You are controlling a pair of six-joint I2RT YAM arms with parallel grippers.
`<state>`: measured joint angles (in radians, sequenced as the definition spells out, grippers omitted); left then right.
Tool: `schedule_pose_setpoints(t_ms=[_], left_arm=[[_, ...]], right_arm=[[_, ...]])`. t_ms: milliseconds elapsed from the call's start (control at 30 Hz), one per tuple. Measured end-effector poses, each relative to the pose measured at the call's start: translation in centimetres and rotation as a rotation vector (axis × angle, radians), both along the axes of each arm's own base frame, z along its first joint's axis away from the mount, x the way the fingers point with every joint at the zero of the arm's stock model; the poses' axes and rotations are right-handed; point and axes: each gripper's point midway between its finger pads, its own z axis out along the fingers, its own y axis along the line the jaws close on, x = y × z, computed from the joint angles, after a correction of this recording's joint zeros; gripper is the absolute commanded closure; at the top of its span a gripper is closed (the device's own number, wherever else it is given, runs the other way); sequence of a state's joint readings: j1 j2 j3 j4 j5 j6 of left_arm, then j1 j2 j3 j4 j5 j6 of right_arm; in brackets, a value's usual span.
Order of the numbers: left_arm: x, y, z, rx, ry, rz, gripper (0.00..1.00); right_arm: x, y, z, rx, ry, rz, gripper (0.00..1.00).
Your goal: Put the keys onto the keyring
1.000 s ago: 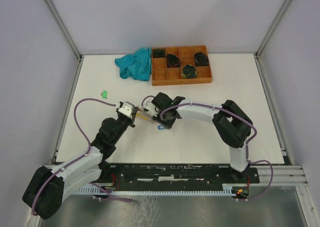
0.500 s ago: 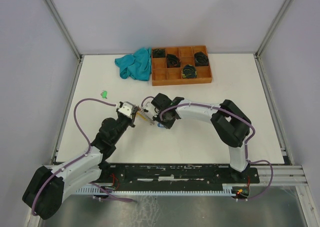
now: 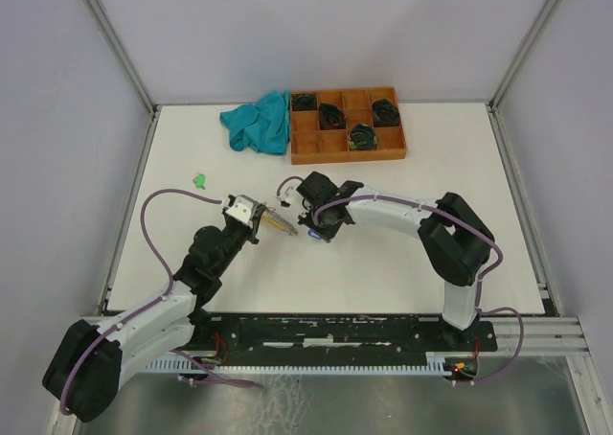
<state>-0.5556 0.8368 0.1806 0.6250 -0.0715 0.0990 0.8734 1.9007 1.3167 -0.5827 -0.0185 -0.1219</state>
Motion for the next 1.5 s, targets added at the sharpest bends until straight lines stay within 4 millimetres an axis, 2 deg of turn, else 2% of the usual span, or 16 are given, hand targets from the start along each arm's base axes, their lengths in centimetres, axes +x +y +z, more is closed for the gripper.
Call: schedule_pose_setpoints(t_ms=[233, 400, 667, 767, 867, 1000, 1067, 1133, 1267, 1333, 1500], left_arm=[[-0.2, -0.5, 0.1, -0.003, -0.002, -0.031, 0.97], [-0.5, -1.0, 0.4, -0.009, -0.012, -0.062, 0.97], [-1.1, -2.1, 0.9, -0.022, -0.034, -0.134, 0.97], [-1.4, -2.5, 1.0, -0.024, -0.037, -0.164, 0.97], [-1.7, -3.1, 0.9, -0.024, -0.036, -0.205, 0.97], [-2.2, -3.9, 0.4, -0.018, -0.022, -0.254, 0.97], [-2.3, -4.2, 0.2, -0.014, -0.013, -0.272, 0.97], [-2.5, -4.4, 0.0, -0.013, -0.009, -0.292, 0.97], [-2.8, -4.7, 0.0, -0.013, -0.008, -0.31, 0.97], [-2.8, -4.7, 0.0, -0.013, -0.008, -0.312, 0.97], [-2.8, -4.7, 0.0, -0.013, -0.009, -0.313, 0.97]], right_arm=[[1.2, -1.4, 3.5, 0.103, -0.028, -0.054, 0.99], [1.2, -2.1, 5.5, 0.235, -0.059, -0.07, 1.0], [-0.2, -2.8, 4.1, 0.367, -0.089, -0.089, 1.0], [-0.5, -3.4, 4.5, 0.424, -0.134, -0.106, 0.99], [-0.4, -3.7, 6.7, 0.488, -0.21, -0.104, 0.99], [0.2, -3.2, 11.1, 0.59, -0.317, -0.074, 0.99], [0.3, -2.9, 12.3, 0.631, -0.347, -0.064, 0.99], [0.3, -2.8, 12.3, 0.657, -0.355, -0.074, 0.99], [-1.0, -3.8, 9.4, 0.612, -0.274, -0.122, 0.99], [-1.7, -4.5, 8.6, 0.581, -0.234, -0.15, 0.99], [-3.6, -6.3, 9.3, 0.553, -0.203, -0.215, 0.99]])
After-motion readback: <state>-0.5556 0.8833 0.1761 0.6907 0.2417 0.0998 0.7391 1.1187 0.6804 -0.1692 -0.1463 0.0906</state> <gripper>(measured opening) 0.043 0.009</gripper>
